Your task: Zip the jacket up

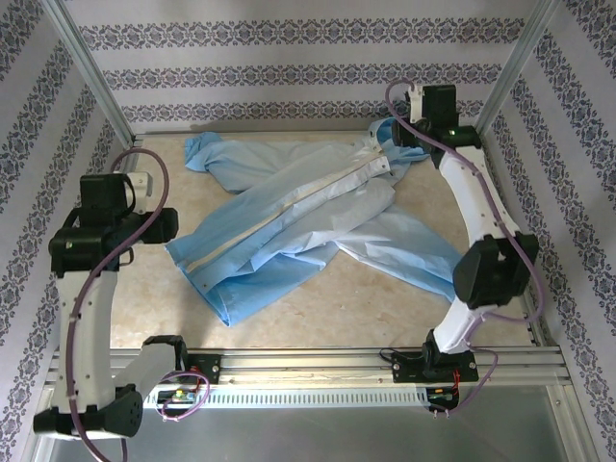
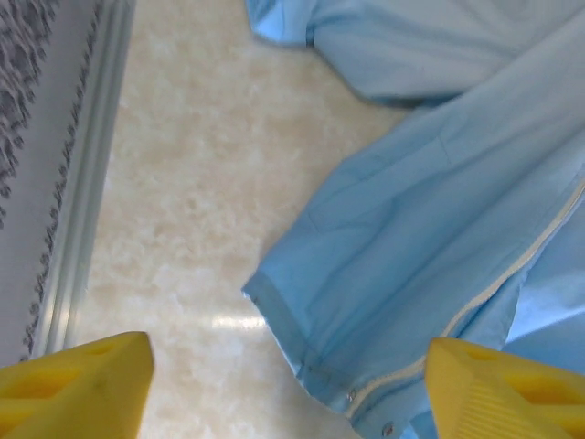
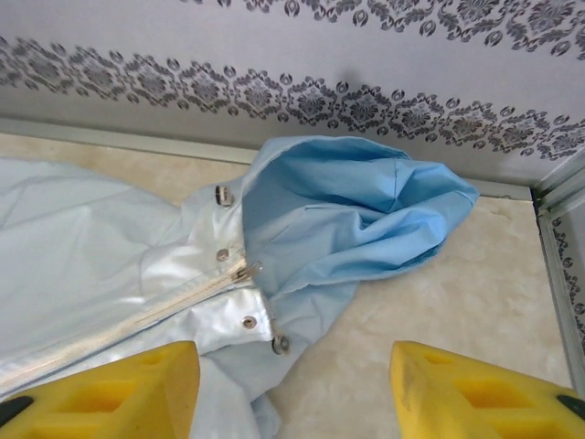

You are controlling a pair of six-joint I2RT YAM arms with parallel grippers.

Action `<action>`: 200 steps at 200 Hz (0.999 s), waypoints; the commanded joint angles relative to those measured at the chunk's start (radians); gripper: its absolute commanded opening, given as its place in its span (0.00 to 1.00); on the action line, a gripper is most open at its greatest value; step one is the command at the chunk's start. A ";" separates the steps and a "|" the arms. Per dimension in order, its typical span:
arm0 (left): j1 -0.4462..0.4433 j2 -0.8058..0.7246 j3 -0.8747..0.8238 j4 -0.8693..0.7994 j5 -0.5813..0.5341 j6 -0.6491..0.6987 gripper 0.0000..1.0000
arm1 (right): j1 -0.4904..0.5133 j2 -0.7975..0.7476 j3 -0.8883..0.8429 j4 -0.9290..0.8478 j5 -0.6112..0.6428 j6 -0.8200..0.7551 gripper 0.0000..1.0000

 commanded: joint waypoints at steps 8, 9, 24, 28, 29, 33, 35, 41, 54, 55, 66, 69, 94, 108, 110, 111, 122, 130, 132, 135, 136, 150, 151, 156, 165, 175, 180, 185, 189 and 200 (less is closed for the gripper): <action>0.009 -0.141 -0.135 0.225 -0.027 0.041 0.99 | 0.002 -0.183 -0.240 0.195 -0.027 0.061 0.61; 0.009 -0.145 -0.142 0.233 -0.031 0.040 1.00 | 0.002 -0.191 -0.252 0.203 -0.028 0.062 0.62; 0.008 -0.205 -0.236 0.341 -0.049 0.026 1.00 | 0.002 -0.302 -0.424 0.337 -0.029 0.080 0.67; 0.008 -0.217 -0.263 0.368 -0.050 0.019 1.00 | 0.001 -0.332 -0.470 0.371 -0.028 0.088 0.71; 0.007 -0.219 -0.270 0.375 -0.048 0.017 1.00 | 0.001 -0.339 -0.481 0.379 -0.026 0.090 0.72; 0.007 -0.231 -0.295 0.403 -0.044 0.008 1.00 | 0.000 -0.366 -0.523 0.409 -0.024 0.096 0.76; 0.007 -0.236 -0.308 0.417 -0.040 0.003 1.00 | 0.000 -0.379 -0.543 0.421 -0.022 0.100 0.77; 0.007 -0.251 -0.351 0.459 -0.020 -0.010 1.00 | -0.002 -0.415 -0.600 0.450 -0.022 0.098 0.81; 0.007 -0.285 -0.454 0.594 0.055 -0.029 1.00 | -0.003 -0.480 -0.706 0.504 -0.012 0.091 0.86; 0.007 -0.288 -0.464 0.607 0.060 -0.031 1.00 | -0.004 -0.484 -0.714 0.507 -0.009 0.091 0.86; 0.007 -0.317 -0.577 0.764 0.109 -0.068 1.00 | -0.006 -0.517 -0.791 0.538 0.020 0.075 0.88; 0.007 -0.324 -0.609 0.808 0.118 -0.079 1.00 | -0.007 -0.523 -0.812 0.548 0.031 0.069 0.88; 0.004 -0.321 -0.804 1.069 0.136 -0.136 1.00 | -0.008 -0.556 -0.978 0.689 0.107 0.010 0.93; 0.002 -0.291 -0.868 1.151 0.117 -0.146 1.00 | -0.008 -0.569 -1.072 0.806 0.132 -0.013 0.97; 0.003 -0.288 -0.878 1.163 0.115 -0.145 1.00 | -0.009 -0.570 -1.086 0.820 0.131 -0.019 0.98; 0.003 -0.285 -0.883 1.168 0.115 -0.144 1.00 | -0.008 -0.571 -1.092 0.831 0.130 -0.020 0.98; 0.001 -0.268 -0.931 1.232 0.093 -0.148 1.00 | -0.008 -0.571 -1.160 0.931 0.123 -0.034 0.98; 0.001 -0.259 -0.968 1.285 0.063 -0.164 1.00 | -0.008 -0.563 -1.195 0.974 0.119 -0.036 0.98; 0.000 -0.257 -0.977 1.298 0.056 -0.168 1.00 | -0.008 -0.560 -1.200 0.980 0.117 -0.035 0.98; 0.000 -0.255 -0.991 1.317 0.046 -0.171 1.00 | -0.008 -0.557 -1.208 0.985 0.118 -0.032 0.98; -0.001 -0.255 -0.995 1.325 0.043 -0.172 1.00 | -0.008 -0.555 -1.209 0.986 0.117 -0.031 0.98; -0.005 -0.236 -1.045 1.400 -0.004 -0.185 1.00 | -0.008 -0.534 -1.226 0.984 0.112 -0.013 0.98; -0.005 -0.235 -1.048 1.403 -0.008 -0.185 1.00 | -0.008 -0.533 -1.227 0.985 0.111 -0.012 0.98; -0.006 -0.226 -1.059 1.419 -0.028 -0.188 1.00 | -0.008 -0.525 -1.237 0.992 0.106 -0.007 0.98; -0.011 -0.206 -1.073 1.437 -0.060 -0.190 1.00 | -0.009 -0.513 -1.261 1.034 0.101 0.005 0.98; -0.017 -0.184 -1.087 1.456 -0.091 -0.185 1.00 | -0.010 -0.496 -1.297 1.108 0.101 0.016 0.98; -0.021 -0.172 -1.099 1.475 -0.103 -0.182 1.00 | -0.009 -0.487 -1.316 1.149 0.099 0.018 0.98; -0.025 -0.162 -1.114 1.499 -0.114 -0.180 1.00 | -0.009 -0.478 -1.329 1.189 0.098 0.020 0.98; -0.027 -0.156 -1.126 1.525 -0.120 -0.177 1.00 | -0.009 -0.470 -1.351 1.220 0.097 0.022 0.98; -0.036 -0.134 -1.158 1.590 -0.129 -0.171 1.00 | -0.009 -0.449 -1.389 1.277 0.092 0.022 0.98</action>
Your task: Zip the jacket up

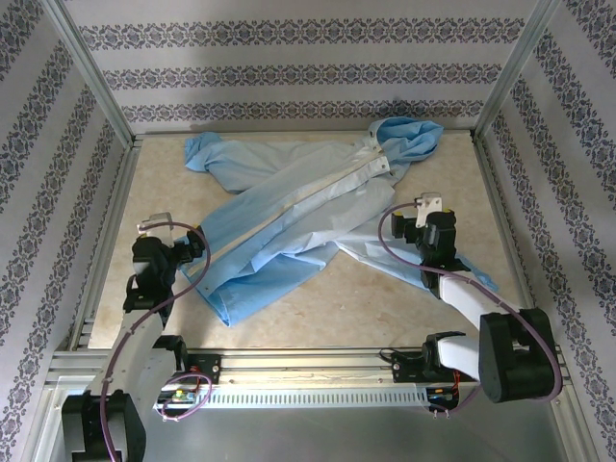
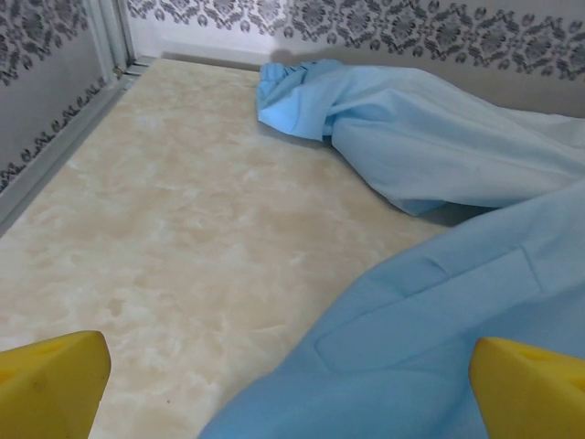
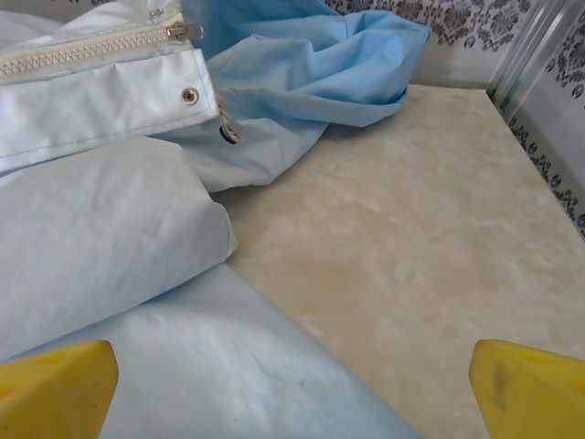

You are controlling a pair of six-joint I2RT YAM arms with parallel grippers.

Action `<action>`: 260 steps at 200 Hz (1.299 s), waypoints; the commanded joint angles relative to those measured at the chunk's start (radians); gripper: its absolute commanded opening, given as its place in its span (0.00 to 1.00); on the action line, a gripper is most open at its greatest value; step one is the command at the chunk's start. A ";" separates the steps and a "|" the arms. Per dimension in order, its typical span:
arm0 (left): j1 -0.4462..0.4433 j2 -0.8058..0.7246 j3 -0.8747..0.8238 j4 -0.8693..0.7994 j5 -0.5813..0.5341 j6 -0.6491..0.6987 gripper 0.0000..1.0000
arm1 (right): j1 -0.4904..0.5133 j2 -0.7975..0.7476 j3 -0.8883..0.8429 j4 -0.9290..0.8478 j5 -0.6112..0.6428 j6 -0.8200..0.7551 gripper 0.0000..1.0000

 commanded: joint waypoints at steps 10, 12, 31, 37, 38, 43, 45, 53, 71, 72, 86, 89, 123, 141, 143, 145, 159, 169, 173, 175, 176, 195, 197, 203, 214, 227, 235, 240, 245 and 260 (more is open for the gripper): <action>-0.027 0.051 -0.075 0.261 -0.082 -0.009 1.00 | -0.004 0.058 -0.090 0.279 -0.002 0.021 0.98; -0.027 0.058 -0.079 0.269 -0.084 -0.009 1.00 | -0.004 0.059 -0.091 0.280 -0.003 0.021 0.98; -0.033 0.117 -0.104 0.348 -0.089 -0.006 1.00 | -0.010 0.075 -0.093 0.315 -0.012 0.007 0.98; -0.036 0.141 -0.111 0.378 -0.090 -0.006 1.00 | -0.012 0.084 -0.094 0.331 -0.013 0.004 0.98; -0.036 0.146 -0.112 0.384 -0.091 -0.006 1.00 | -0.013 0.086 -0.093 0.334 -0.015 0.004 0.98; -0.037 0.163 -0.115 0.405 -0.092 -0.007 1.00 | -0.014 0.094 -0.093 0.342 -0.018 0.008 0.98; -0.037 0.174 -0.116 0.410 -0.093 -0.007 1.00 | -0.016 0.097 -0.092 0.344 -0.020 0.012 0.98; -0.038 0.208 -0.113 0.423 -0.094 -0.010 1.00 | -0.022 0.112 -0.088 0.355 -0.037 0.022 0.98; -0.038 0.286 -0.094 0.450 -0.098 -0.016 1.00 | -0.025 0.180 -0.090 0.433 -0.057 0.029 0.98; -0.038 0.289 -0.093 0.452 -0.097 -0.016 1.00 | -0.025 0.185 -0.092 0.439 -0.058 0.029 0.98; -0.039 0.334 -0.080 0.486 -0.086 -0.009 1.00 | -0.026 0.247 -0.087 0.493 -0.047 0.034 0.98; -0.039 0.344 -0.079 0.497 -0.087 -0.008 1.00 | -0.027 0.259 -0.085 0.504 -0.042 0.035 0.98; -0.038 0.433 -0.048 0.558 -0.081 -0.007 1.00 | -0.027 0.342 -0.080 0.586 -0.043 0.042 0.98; -0.038 0.483 -0.034 0.599 -0.059 -0.010 1.00 | -0.030 0.337 -0.054 0.534 -0.038 0.046 0.98; -0.038 0.488 -0.032 0.605 -0.056 -0.012 1.00 | -0.031 0.339 -0.051 0.529 -0.037 0.046 0.98; -0.039 0.496 -0.031 0.613 -0.054 -0.015 1.00 | -0.031 0.340 -0.046 0.523 -0.036 0.048 0.98; -0.039 0.540 -0.016 0.649 -0.022 -0.005 1.00 | -0.040 0.339 -0.015 0.460 -0.032 0.064 0.98; -0.041 0.542 0.016 0.585 0.003 0.011 1.00 | -0.059 0.339 0.003 0.444 -0.064 0.078 0.98; -0.041 0.547 0.025 0.577 0.005 0.014 1.00 | -0.063 0.339 0.003 0.446 -0.069 0.079 0.98; -0.041 0.550 0.027 0.578 0.005 0.016 1.00 | -0.064 0.339 0.003 0.447 -0.070 0.080 0.98; -0.042 0.553 0.028 0.581 0.006 0.017 1.00 | -0.064 0.339 0.003 0.447 -0.071 0.079 0.98; -0.043 0.575 0.041 0.590 0.005 0.035 1.00 | -0.064 0.338 0.001 0.447 -0.071 0.079 0.98; -0.043 0.577 0.042 0.591 0.002 0.036 1.00 | -0.064 0.339 0.001 0.447 -0.071 0.079 0.98; -0.043 0.585 0.046 0.596 -0.007 0.038 1.00 | -0.064 0.338 0.001 0.448 -0.070 0.080 0.98; -0.043 0.600 0.054 0.601 -0.013 0.048 1.00 | -0.064 0.338 0.001 0.448 -0.070 0.079 0.98; -0.043 0.651 0.051 0.666 -0.021 0.055 1.00 | -0.064 0.337 0.000 0.448 -0.070 0.077 0.98; -0.043 0.688 0.045 0.714 -0.022 0.056 1.00 | -0.064 0.338 0.001 0.449 -0.070 0.078 0.98; -0.043 0.709 0.044 0.738 -0.024 0.056 1.00 | -0.064 0.337 0.001 0.449 -0.069 0.078 0.98; -0.043 0.728 0.042 0.758 -0.027 0.056 1.00 | -0.064 0.337 0.001 0.449 -0.070 0.078 0.98; -0.043 0.769 0.045 0.789 -0.032 0.053 1.00 | -0.064 0.338 0.001 0.448 -0.070 0.077 0.98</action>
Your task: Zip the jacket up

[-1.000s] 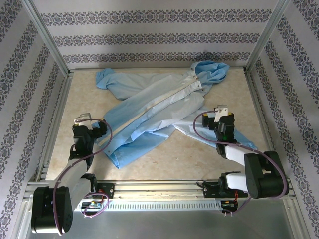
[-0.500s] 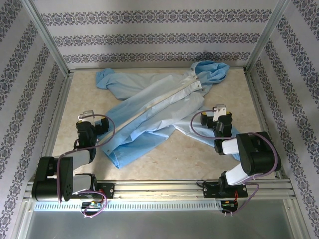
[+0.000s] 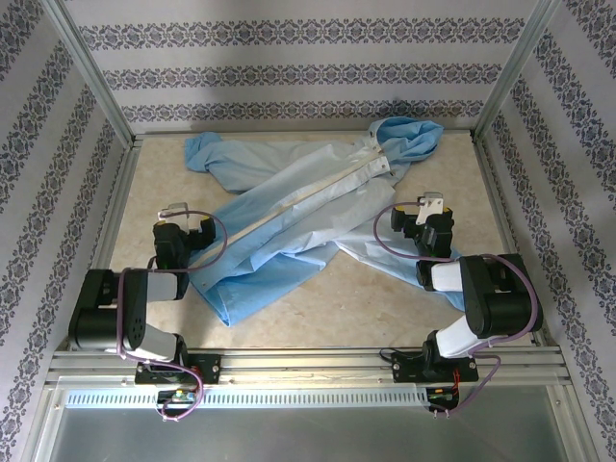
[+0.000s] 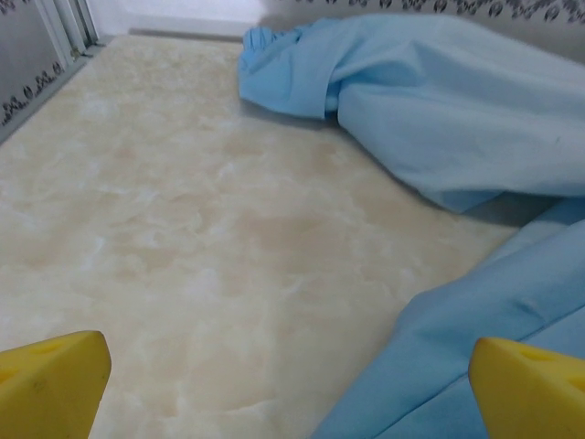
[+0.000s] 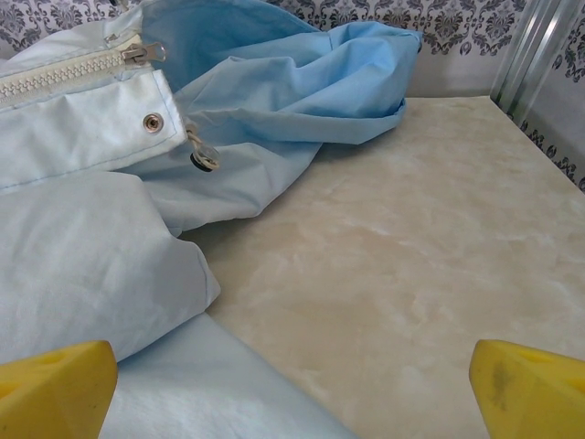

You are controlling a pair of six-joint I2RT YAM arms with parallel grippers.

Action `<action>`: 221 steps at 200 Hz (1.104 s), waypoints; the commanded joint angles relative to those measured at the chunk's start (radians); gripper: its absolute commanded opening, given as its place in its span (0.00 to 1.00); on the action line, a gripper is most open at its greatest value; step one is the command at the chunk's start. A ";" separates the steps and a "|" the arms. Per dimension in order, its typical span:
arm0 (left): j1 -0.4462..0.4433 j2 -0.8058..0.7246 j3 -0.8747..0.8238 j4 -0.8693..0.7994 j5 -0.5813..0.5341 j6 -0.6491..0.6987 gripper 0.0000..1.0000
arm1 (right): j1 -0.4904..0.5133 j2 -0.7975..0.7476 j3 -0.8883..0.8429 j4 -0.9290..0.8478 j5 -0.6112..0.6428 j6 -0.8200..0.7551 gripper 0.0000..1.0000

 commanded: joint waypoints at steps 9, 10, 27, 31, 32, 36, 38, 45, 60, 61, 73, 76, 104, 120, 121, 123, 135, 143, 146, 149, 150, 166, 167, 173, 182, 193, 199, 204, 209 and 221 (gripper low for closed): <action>-0.012 0.073 0.010 0.147 -0.006 0.017 1.00 | -0.005 -0.001 0.010 0.004 -0.019 0.015 0.98; -0.012 0.073 0.011 0.148 -0.006 0.018 1.00 | -0.005 0.000 0.010 0.003 -0.019 0.014 0.98; -0.012 0.084 0.017 0.144 -0.005 0.018 1.00 | -0.005 -0.001 0.010 0.003 -0.018 0.015 0.98; -0.012 0.086 0.019 0.143 -0.006 0.017 1.00 | -0.005 -0.001 0.010 0.003 -0.020 0.014 0.98; -0.012 0.088 0.019 0.143 -0.006 0.017 1.00 | -0.005 -0.001 0.009 0.003 -0.019 0.015 0.98; -0.012 0.092 0.020 0.145 -0.007 0.018 1.00 | -0.005 -0.001 0.010 0.005 -0.020 0.014 0.98; -0.012 0.094 0.020 0.149 -0.006 0.017 1.00 | -0.005 -0.001 0.010 0.004 -0.020 0.014 0.98; -0.013 0.095 0.023 0.146 -0.004 0.020 1.00 | -0.005 -0.001 0.010 0.003 -0.018 0.014 0.98; -0.015 0.094 0.035 0.119 -0.004 0.022 1.00 | -0.005 -0.001 0.009 0.003 -0.019 0.014 0.98; -0.015 0.094 0.035 0.119 -0.004 0.023 1.00 | -0.005 -0.001 0.010 0.003 -0.019 0.014 0.98; -0.017 0.094 0.046 0.097 -0.003 0.026 1.00 | -0.005 -0.001 0.010 0.003 -0.019 0.015 0.98; -0.018 0.094 0.050 0.089 -0.001 0.027 1.00 | -0.005 -0.001 0.010 0.003 -0.019 0.015 0.98; -0.024 0.096 0.059 0.077 -0.006 0.034 1.00 | -0.005 -0.001 0.010 0.003 -0.019 0.015 0.98; -0.026 0.096 0.059 0.077 -0.007 0.034 1.00 | -0.005 0.000 0.010 0.003 -0.020 0.016 0.98; -0.026 0.096 0.059 0.076 -0.007 0.034 1.00 | -0.005 0.000 0.010 0.003 -0.020 0.015 0.98; -0.026 0.096 0.059 0.076 -0.007 0.034 1.00 | -0.005 0.000 0.010 0.003 -0.020 0.015 0.98; -0.026 0.096 0.059 0.077 -0.007 0.035 1.00 | -0.005 -0.001 0.010 0.003 -0.020 0.015 0.98; -0.026 0.096 0.059 0.077 -0.007 0.035 1.00 | -0.005 -0.001 0.010 0.003 -0.018 0.015 0.98; -0.026 0.096 0.059 0.078 -0.008 0.035 1.00 | -0.005 0.000 0.010 0.003 -0.019 0.014 0.98; -0.026 0.096 0.059 0.078 -0.009 0.035 1.00 | -0.005 0.000 0.010 0.003 -0.019 0.015 0.98; -0.026 0.096 0.059 0.078 -0.009 0.035 1.00 | -0.005 0.000 0.010 0.003 -0.018 0.016 0.98; -0.026 0.096 0.059 0.078 -0.009 0.035 1.00 | -0.005 0.000 0.010 0.003 -0.019 0.014 0.98; -0.025 0.097 0.059 0.077 -0.009 0.035 1.00 | -0.005 0.000 0.010 0.003 -0.020 0.014 0.98; -0.026 0.097 0.059 0.077 -0.009 0.035 1.00 | -0.005 0.000 0.010 0.003 -0.018 0.015 0.98; -0.026 0.096 0.058 0.080 -0.007 0.035 1.00 | -0.005 0.000 0.010 0.003 -0.020 0.015 0.98; -0.026 0.097 0.047 0.098 0.001 0.037 1.00 | -0.005 -0.001 0.010 0.003 -0.020 0.015 0.98; -0.025 0.097 0.040 0.113 0.003 0.039 1.00 | -0.005 -0.001 0.010 0.003 -0.020 0.015 0.98; -0.026 0.096 0.032 0.124 0.006 0.040 1.00 | -0.005 -0.001 0.010 0.003 -0.018 0.016 0.98; -0.025 0.096 0.026 0.139 0.015 0.042 1.00 | -0.005 -0.001 0.010 0.003 -0.020 0.015 0.98; -0.026 0.097 0.020 0.151 0.024 0.048 1.00 | -0.005 -0.001 0.010 0.003 -0.019 0.014 0.98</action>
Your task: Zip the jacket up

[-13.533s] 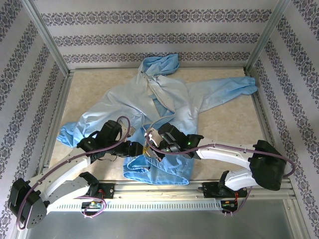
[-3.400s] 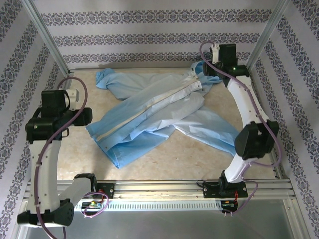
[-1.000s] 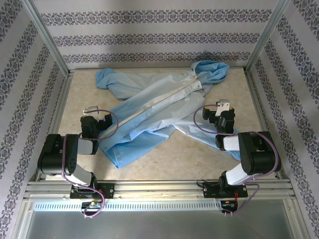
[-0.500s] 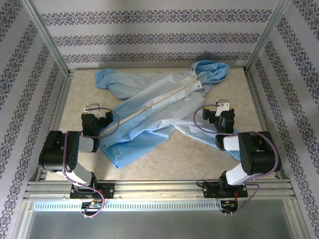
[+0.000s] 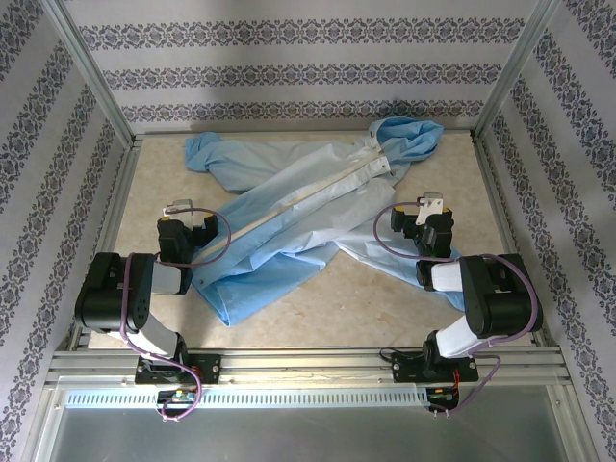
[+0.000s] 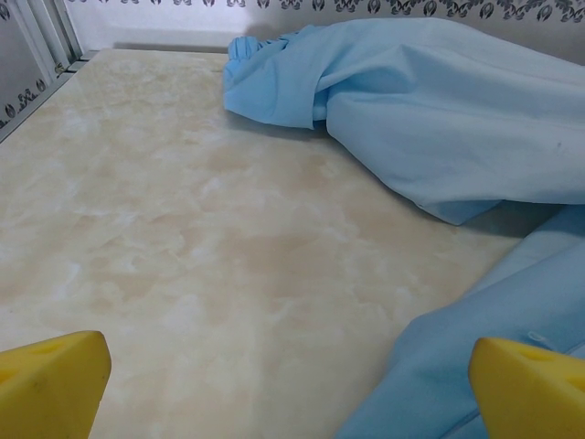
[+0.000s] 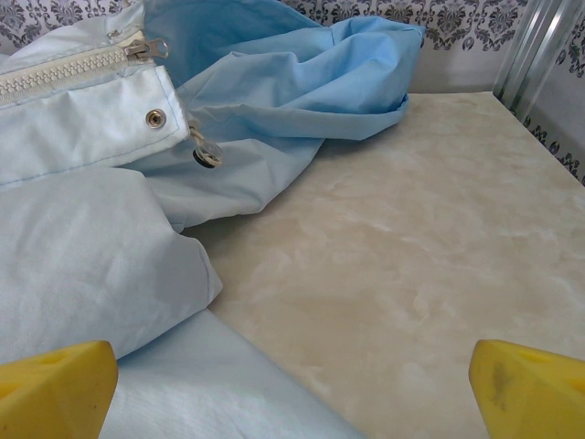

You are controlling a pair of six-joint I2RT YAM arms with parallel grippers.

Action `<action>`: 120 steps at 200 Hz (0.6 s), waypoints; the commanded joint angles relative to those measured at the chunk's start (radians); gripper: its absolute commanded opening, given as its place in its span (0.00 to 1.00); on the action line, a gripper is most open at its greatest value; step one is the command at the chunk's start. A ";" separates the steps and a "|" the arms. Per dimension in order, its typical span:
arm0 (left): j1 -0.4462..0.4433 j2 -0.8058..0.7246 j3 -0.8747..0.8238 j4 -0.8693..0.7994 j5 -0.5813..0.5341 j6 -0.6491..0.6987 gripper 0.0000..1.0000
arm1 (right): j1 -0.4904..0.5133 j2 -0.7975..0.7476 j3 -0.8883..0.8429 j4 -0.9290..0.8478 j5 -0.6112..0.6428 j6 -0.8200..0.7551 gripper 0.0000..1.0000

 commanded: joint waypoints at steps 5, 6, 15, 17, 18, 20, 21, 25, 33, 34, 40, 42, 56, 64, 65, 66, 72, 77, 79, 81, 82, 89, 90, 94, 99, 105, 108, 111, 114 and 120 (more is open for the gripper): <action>-0.011 0.011 -0.015 0.069 0.029 0.021 1.00 | -0.005 -0.001 0.010 0.011 -0.016 0.013 0.98; -0.011 0.011 -0.014 0.068 0.030 0.021 1.00 | -0.005 -0.001 0.010 0.011 -0.017 0.013 0.98; -0.011 0.011 -0.006 0.054 0.036 0.025 1.00 | -0.005 0.000 0.010 0.011 -0.018 0.013 0.98; -0.011 0.011 -0.005 0.050 0.037 0.025 1.00 | -0.005 0.000 0.010 0.011 -0.017 0.013 0.98; -0.011 0.011 -0.003 0.048 0.038 0.026 1.00 | -0.005 0.000 0.010 0.010 -0.017 0.013 0.98; -0.011 0.011 0.000 0.044 0.040 0.026 1.00 | -0.005 -0.001 0.010 0.010 -0.017 0.013 0.98; -0.011 0.011 0.000 0.041 0.041 0.026 1.00 | -0.005 -0.001 0.010 0.011 -0.017 0.013 0.98; -0.011 0.011 0.006 0.031 0.043 0.028 1.00 | -0.005 -0.001 0.010 0.011 -0.018 0.013 0.98; -0.011 0.011 0.018 0.009 0.050 0.029 1.00 | -0.005 -0.001 0.010 0.011 -0.018 0.013 0.98; -0.011 0.011 0.020 0.006 0.051 0.030 1.00 | -0.005 0.000 0.010 0.011 -0.016 0.013 0.98; -0.011 0.011 0.030 -0.015 0.054 0.031 1.00 | -0.006 0.000 0.010 0.011 -0.017 0.013 0.98; -0.011 0.011 0.033 -0.022 0.055 0.032 1.00 | -0.005 -0.001 0.010 0.011 -0.017 0.013 0.98; -0.011 0.011 0.038 -0.030 0.068 0.034 1.00 | -0.005 0.000 0.010 0.011 -0.017 0.013 0.98; -0.011 0.012 0.038 -0.030 0.070 0.037 1.00 | -0.005 -0.001 0.010 0.011 -0.017 0.013 0.98; -0.011 0.012 0.038 -0.031 0.070 0.037 1.00 | -0.005 -0.001 0.010 0.011 -0.017 0.013 0.98; -0.011 0.011 0.039 -0.033 0.070 0.037 1.00 | -0.005 -0.001 0.010 0.011 -0.016 0.013 0.98; -0.011 0.010 0.041 -0.036 0.070 0.037 1.00 | -0.005 0.000 0.010 0.011 -0.016 0.013 0.98; -0.011 0.011 0.040 -0.033 0.070 0.037 1.00 | -0.005 -0.001 0.010 0.011 -0.017 0.013 0.98; -0.011 0.011 0.040 -0.032 0.071 0.036 1.00 | -0.005 -0.001 0.010 0.011 -0.016 0.013 0.98; -0.011 0.011 0.040 -0.033 0.071 0.037 1.00 | -0.005 -0.001 0.010 0.011 -0.016 0.013 0.98; -0.011 0.011 0.040 -0.034 0.071 0.037 1.00 | -0.005 -0.001 0.010 0.011 -0.017 0.013 0.98; -0.011 0.011 0.041 -0.034 0.071 0.037 1.00 | -0.005 0.000 0.010 0.011 -0.016 0.013 0.98; -0.011 0.011 0.041 -0.034 0.071 0.037 1.00 | -0.005 0.000 0.010 0.011 -0.016 0.013 0.98; -0.011 0.011 0.041 -0.034 0.071 0.037 1.00 | -0.005 -0.001 0.010 0.011 -0.016 0.013 0.98; -0.011 0.011 0.041 -0.034 0.071 0.037 1.00 | -0.005 -0.001 0.010 0.011 -0.017 0.014 0.98; -0.011 0.011 0.041 -0.034 0.073 0.037 1.00 | -0.005 -0.001 0.010 0.011 -0.017 0.014 0.98; -0.012 0.011 0.041 -0.034 0.073 0.038 1.00 | -0.005 0.000 0.010 0.011 -0.016 0.013 0.98; -0.012 0.011 0.041 -0.034 0.073 0.038 1.00 | -0.005 0.000 0.010 0.011 -0.017 0.013 0.98; -0.011 0.011 0.041 -0.034 0.073 0.038 1.00 | -0.005 0.000 0.010 0.011 -0.016 0.013 0.98; -0.011 0.011 0.041 -0.034 0.073 0.039 1.00 | -0.005 0.000 0.010 0.011 -0.017 0.013 0.98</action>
